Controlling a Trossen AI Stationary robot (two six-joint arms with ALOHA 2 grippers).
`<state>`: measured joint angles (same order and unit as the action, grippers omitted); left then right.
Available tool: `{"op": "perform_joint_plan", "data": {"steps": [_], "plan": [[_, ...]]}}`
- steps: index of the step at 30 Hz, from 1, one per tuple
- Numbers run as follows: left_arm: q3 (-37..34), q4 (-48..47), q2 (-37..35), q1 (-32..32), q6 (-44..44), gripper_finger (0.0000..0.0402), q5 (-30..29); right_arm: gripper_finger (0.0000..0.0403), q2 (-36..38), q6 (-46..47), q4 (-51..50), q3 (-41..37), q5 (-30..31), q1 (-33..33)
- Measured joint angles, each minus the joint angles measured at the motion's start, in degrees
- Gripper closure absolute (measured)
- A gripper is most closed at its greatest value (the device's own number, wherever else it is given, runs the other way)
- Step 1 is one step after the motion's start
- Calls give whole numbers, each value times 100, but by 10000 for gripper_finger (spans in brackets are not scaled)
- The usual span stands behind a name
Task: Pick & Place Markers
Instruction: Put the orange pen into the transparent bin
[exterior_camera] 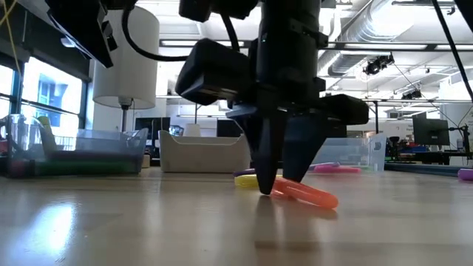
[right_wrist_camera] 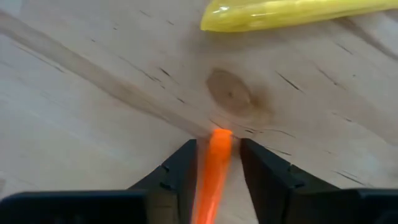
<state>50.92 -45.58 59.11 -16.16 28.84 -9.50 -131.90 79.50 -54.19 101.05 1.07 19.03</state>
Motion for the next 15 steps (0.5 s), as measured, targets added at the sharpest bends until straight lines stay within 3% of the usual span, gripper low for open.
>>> {"op": "perform_joint_plan", "data": {"steps": [7, 12, 15], "plan": [[-2, 14, 0, 2, 0, 401, -12, 374, 61, -687, -191, -225, -7, -74], [-2, 94, 0, 2, 94, 401, -55, 369, 160, -1464, -532, -227, -3, -142], [-2, 92, 0, 2, 256, 401, -156, 371, 240, -1703, -1241, -272, 336, -155]]}}
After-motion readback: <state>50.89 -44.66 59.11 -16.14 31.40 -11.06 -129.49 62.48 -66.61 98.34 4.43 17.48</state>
